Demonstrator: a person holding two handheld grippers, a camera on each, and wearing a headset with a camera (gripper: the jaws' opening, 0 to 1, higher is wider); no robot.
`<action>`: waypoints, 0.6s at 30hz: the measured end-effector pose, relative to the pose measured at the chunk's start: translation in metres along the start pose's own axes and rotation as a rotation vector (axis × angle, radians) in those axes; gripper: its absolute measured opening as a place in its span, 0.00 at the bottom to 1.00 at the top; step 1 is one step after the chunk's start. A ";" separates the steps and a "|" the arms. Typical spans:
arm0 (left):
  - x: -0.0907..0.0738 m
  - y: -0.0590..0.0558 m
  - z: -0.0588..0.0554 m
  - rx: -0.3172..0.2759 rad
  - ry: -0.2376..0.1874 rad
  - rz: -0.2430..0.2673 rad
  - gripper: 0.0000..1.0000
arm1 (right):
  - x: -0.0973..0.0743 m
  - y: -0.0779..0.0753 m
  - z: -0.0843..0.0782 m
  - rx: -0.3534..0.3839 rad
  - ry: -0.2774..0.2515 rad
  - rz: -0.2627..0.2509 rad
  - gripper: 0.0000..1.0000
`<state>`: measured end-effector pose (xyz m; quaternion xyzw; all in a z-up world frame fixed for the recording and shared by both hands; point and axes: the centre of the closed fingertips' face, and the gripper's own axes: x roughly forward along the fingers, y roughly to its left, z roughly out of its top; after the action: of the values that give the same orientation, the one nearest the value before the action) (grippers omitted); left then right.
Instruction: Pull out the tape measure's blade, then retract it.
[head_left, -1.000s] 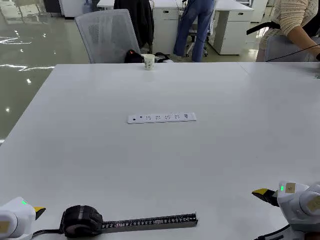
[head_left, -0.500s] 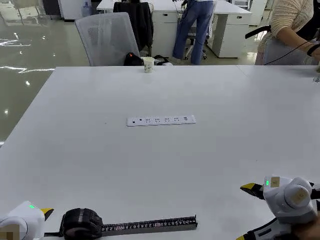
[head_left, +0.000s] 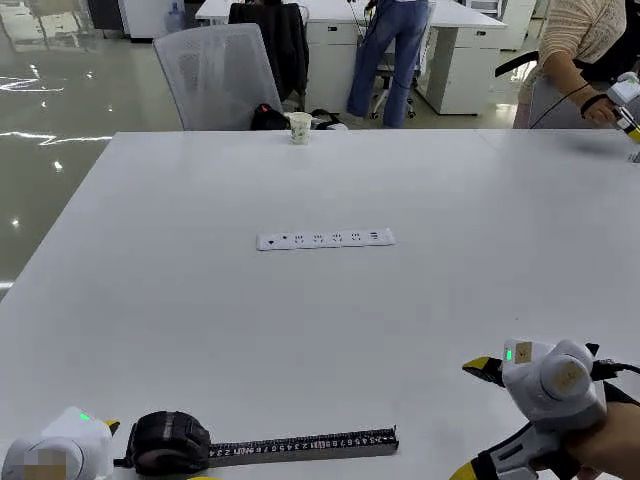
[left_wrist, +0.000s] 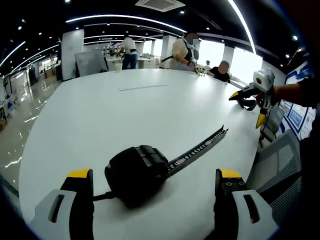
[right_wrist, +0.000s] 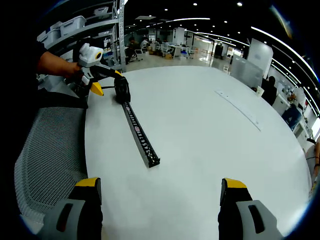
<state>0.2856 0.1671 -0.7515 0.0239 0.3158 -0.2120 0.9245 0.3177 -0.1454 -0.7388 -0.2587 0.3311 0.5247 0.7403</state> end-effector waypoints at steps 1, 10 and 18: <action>0.000 0.001 0.000 -0.006 0.003 0.008 0.99 | 0.001 0.000 0.001 -0.003 0.001 0.002 0.99; 0.005 0.013 0.012 -0.046 -0.057 0.107 0.99 | 0.012 -0.001 0.007 -0.043 0.018 0.028 0.99; 0.016 0.013 0.011 -0.038 -0.064 0.143 0.99 | 0.023 -0.005 0.012 -0.066 0.029 0.047 0.99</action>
<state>0.3083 0.1708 -0.7532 0.0222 0.2874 -0.1401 0.9472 0.3302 -0.1243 -0.7482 -0.2825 0.3304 0.5489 0.7140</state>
